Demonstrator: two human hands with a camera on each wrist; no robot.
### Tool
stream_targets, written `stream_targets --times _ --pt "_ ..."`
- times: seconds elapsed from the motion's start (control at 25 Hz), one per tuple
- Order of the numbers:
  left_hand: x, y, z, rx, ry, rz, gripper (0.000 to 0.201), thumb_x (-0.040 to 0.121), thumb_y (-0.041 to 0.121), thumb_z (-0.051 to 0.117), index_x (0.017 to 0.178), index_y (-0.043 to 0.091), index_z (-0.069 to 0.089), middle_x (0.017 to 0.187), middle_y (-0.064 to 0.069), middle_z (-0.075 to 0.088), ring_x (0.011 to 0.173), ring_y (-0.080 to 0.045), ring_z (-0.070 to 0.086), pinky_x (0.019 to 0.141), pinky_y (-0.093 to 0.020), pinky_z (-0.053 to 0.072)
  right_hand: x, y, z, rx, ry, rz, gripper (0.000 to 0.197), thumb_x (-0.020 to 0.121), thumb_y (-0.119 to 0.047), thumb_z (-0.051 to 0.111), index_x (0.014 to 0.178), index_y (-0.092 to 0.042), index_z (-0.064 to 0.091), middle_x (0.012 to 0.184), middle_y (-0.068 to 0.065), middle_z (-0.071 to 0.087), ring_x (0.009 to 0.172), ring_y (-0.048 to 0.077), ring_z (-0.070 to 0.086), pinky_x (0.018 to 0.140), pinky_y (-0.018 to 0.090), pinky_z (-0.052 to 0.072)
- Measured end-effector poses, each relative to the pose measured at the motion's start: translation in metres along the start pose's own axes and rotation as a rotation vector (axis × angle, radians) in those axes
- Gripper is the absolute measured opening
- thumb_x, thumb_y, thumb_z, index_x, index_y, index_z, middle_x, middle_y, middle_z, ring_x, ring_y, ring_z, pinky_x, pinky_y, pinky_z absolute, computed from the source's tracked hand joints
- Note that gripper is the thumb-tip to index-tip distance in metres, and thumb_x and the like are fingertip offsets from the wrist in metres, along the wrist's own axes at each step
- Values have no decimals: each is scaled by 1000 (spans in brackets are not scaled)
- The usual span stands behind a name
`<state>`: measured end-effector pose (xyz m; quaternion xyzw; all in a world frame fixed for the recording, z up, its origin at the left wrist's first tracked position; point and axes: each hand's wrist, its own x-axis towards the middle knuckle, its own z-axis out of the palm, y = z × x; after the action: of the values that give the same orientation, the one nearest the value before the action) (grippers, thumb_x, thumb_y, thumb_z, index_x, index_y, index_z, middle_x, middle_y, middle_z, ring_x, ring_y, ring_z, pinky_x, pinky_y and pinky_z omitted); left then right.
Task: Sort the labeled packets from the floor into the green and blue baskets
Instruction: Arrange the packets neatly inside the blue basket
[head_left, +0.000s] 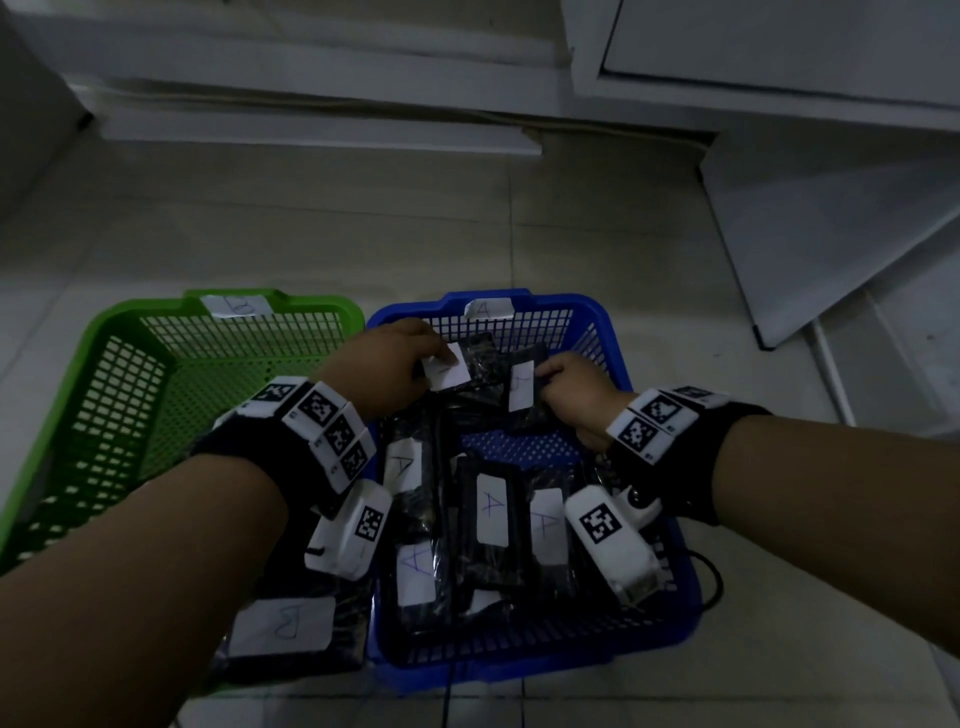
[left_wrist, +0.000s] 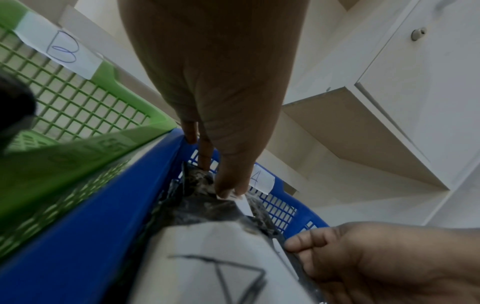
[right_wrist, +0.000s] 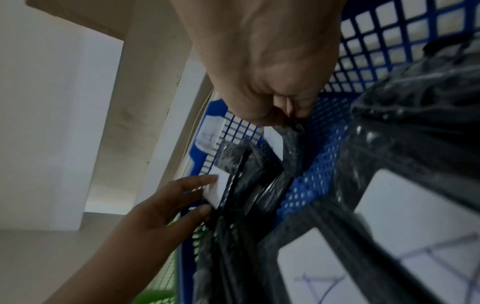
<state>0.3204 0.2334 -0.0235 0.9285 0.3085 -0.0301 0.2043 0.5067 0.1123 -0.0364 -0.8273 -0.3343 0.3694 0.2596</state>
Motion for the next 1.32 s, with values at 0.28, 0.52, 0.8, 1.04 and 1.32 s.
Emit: stream_targets --times 0.28,0.52,0.8,1.04,1.32 --pt "-3 -4 6 121 34 57 38 87 23 61 125 25 60 130 -4 48 120 -31 41 104 -45 37 12 20 4 11 -53 -19 35 77 10 56 107 -8 62 106 12 64 105 32 59 90 46 52" --pt "-9 2 -3 23 1 217 27 81 26 69 107 25 70 111 0 56 106 -23 49 93 -40 44 -11 8 -19 -438 -359 -124 56 89 -11 59 142 -14 40 146 6 40 129 23 44 104 24 35" --pt "-11 26 11 55 -399 292 39 81 50 64 116 34 65 113 10 67 105 -12 57 95 -35 46 -55 21 -23 -656 -461 -221 44 77 -33 74 116 -17 60 102 -6 60 93 11 55 69 14 41" --pt "-2 38 24 160 -486 302 65 65 65 68 124 44 50 116 13 62 110 -12 53 96 -34 44 -42 9 -37 -113 -231 -168 19 80 -17 68 99 -15 65 81 -4 61 73 11 56 63 23 42" --pt "-3 39 20 1 -479 266 58 68 50 76 122 39 56 111 11 65 104 -9 56 92 -30 48 29 -3 -36 -401 131 -306 31 92 -9 51 122 -10 57 121 12 48 104 28 53 81 19 36"
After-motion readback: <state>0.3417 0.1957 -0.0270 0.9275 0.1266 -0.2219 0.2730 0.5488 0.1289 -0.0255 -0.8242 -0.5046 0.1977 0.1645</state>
